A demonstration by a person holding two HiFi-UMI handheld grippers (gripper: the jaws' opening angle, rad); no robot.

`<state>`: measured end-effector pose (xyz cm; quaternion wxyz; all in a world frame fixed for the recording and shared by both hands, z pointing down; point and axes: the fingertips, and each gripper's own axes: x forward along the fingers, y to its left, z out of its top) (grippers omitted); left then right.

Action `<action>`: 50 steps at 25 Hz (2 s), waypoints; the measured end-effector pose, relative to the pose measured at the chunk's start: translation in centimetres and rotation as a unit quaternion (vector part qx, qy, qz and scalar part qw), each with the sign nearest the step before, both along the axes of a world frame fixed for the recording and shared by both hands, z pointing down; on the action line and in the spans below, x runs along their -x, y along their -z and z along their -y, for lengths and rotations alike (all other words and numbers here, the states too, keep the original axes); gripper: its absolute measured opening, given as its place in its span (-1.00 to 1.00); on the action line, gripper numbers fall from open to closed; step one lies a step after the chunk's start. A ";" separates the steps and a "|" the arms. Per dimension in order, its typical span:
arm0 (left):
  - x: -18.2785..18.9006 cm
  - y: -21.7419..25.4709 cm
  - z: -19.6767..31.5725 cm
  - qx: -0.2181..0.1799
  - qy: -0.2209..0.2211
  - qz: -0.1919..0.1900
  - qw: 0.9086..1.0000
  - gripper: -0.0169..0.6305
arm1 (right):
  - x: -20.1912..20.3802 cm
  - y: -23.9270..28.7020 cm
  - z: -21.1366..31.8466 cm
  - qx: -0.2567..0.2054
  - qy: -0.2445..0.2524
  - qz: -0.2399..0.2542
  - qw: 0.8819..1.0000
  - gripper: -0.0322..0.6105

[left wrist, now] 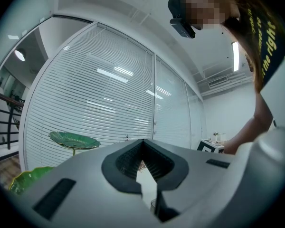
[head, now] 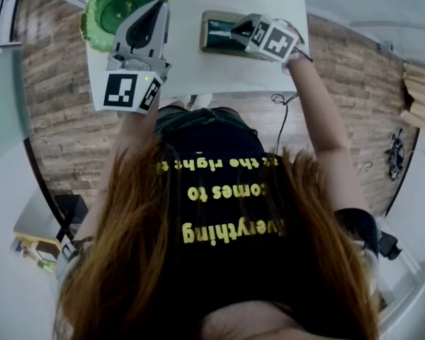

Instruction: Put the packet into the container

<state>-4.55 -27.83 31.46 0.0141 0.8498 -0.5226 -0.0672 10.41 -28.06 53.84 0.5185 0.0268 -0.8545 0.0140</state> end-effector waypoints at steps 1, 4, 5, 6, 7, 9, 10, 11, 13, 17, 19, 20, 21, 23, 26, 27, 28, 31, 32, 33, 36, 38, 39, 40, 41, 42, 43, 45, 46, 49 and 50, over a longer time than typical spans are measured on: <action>0.0 0.0 0.0 0.000 0.000 0.000 1.000 -0.94 | 0.1 0.3 0.1 -0.002 -0.010 0.012 1.000 -0.84; -0.3 -0.2 0.0 0.002 -0.002 0.001 1.000 -0.94 | 0.5 1.6 0.8 -0.010 -0.050 0.066 0.996 -0.84; -0.4 -0.3 0.0 0.002 -0.003 0.001 1.000 -0.94 | 0.7 2.2 1.1 -0.015 -0.066 0.089 0.994 -0.84; -0.5 -0.3 0.0 0.003 -0.005 0.001 1.000 -0.94 | 0.8 2.9 1.5 -0.023 -0.082 0.112 0.990 -0.84; -0.7 -0.3 0.0 0.003 -0.006 0.000 1.000 -0.94 | 0.9 3.7 1.9 -0.032 -0.099 0.137 0.985 -0.84; -1.0 -0.2 -0.1 0.002 -0.010 -0.001 1.000 -0.94 | 0.9 5.5 2.7 -0.052 -0.131 0.185 0.973 -0.84; -1.2 -0.2 -0.1 0.002 -0.012 -0.001 1.000 -0.94 | 0.8 6.5 3.0 -0.062 -0.147 0.206 0.965 -0.84; -1.3 -0.1 -0.1 0.001 -0.013 0.000 1.000 -0.94 | 0.7 7.4 3.3 -0.072 -0.163 0.228 0.957 -0.84; -1.6 0.0 0.0 0.000 -0.016 0.000 1.000 -0.94 | 0.8 9.7 3.8 -0.093 -0.192 0.283 0.935 -0.84; -2.3 0.4 0.1 -0.004 -0.022 0.003 1.000 -0.94 | 0.4 14.0 4.2 -0.127 -0.244 0.378 0.884 -0.84; -2.6 0.6 0.2 -0.005 -0.024 0.004 1.000 -0.94 | 0.1 15.8 4.1 -0.136 -0.264 0.412 0.861 -0.84; -2.7 0.6 0.2 -0.006 -0.025 0.004 1.000 -0.94 | 0.0 16.7 4.1 -0.138 -0.274 0.429 0.850 -0.84; -2.8 0.6 0.3 -0.006 -0.027 0.004 1.000 -0.94 | -0.2 17.5 4.1 -0.138 -0.285 0.447 0.836 -0.84; -2.9 0.5 0.5 -0.005 -0.028 0.003 1.000 -0.94 | -0.6 18.8 4.0 -0.141 -0.312 0.485 0.805 -0.84; -3.2 0.4 0.7 -0.005 -0.032 0.002 0.999 -0.94 | -1.2 20.3 3.6 -0.172 -0.334 0.508 0.775 -0.84; -3.3 0.5 0.8 -0.006 -0.034 0.002 0.999 -0.94 | -1.3 20.6 3.4 -0.180 -0.336 0.510 0.771 -0.84; -3.4 0.5 0.8 -0.006 -0.035 0.002 0.999 -0.94 | -1.4 20.9 3.3 -0.184 -0.338 0.511 0.769 -0.84; -3.4 0.4 1.0 -0.006 -0.036 0.003 0.999 -0.94 | -1.6 21.4 3.2 -0.186 -0.343 0.512 0.765 -0.84; -3.5 0.4 1.0 -0.006 -0.037 0.002 0.999 -0.94 | -1.7 21.5 3.1 -0.187 -0.346 0.512 0.764 -0.84; -3.5 0.5 1.0 -0.006 -0.038 0.002 0.999 -0.94 | -1.8 21.6 3.0 -0.189 -0.349 0.511 0.763 -0.84; -3.6 0.7 0.9 -0.009 -0.041 0.005 0.999 -0.94 | -2.0 21.8 2.4 -0.201 -0.353 0.501 0.764 -0.84; -3.6 0.7 0.9 -0.010 -0.042 0.007 0.999 -0.94 | -2.2 21.9 1.9 -0.211 -0.355 0.493 0.765 -0.84; -3.6 0.7 0.9 -0.010 -0.042 0.008 0.999 -0.94 | -2.3 22.1 1.7 -0.218 -0.355 0.490 0.766 -0.84; -3.6 0.7 0.9 -0.010 -0.043 0.009 0.999 -0.94 | -2.4 22.3 1.4 -0.227 -0.353 0.488 0.766 -0.84; -3.6 0.7 1.0 -0.010 -0.043 0.009 0.999 -0.94 | -2.4 22.5 1.1 -0.236 -0.351 0.485 0.765 -0.84; -3.5 0.7 1.0 -0.011 -0.043 0.010 0.999 -0.94 | -2.3 22.7 0.8 -0.244 -0.349 0.483 0.765 -0.84; -3.5 0.6 1.0 -0.011 -0.043 0.010 0.999 -0.94 | -2.2 22.9 0.6 -0.252 -0.347 0.481 0.765 -0.84; -3.4 0.6 1.1 -0.011 -0.043 0.012 0.999 -0.94 | -2.0 23.0 0.4 -0.258 -0.345 0.477 0.766 -0.84; -3.3 0.6 1.1 -0.011 -0.044 0.012 0.999 -0.94 | -1.8 22.9 0.3 -0.257 -0.346 0.475 0.767 -0.84; -3.2 0.5 1.1 -0.009 -0.044 0.010 0.999 -0.94 | -1.5 22.8 0.4 -0.253 -0.347 0.474 0.769 -0.84; -3.2 0.5 1.2 -0.008 -0.044 0.010 0.999 -0.94 | -1.4 22.9 0.4 -0.252 -0.347 0.474 0.769 -0.84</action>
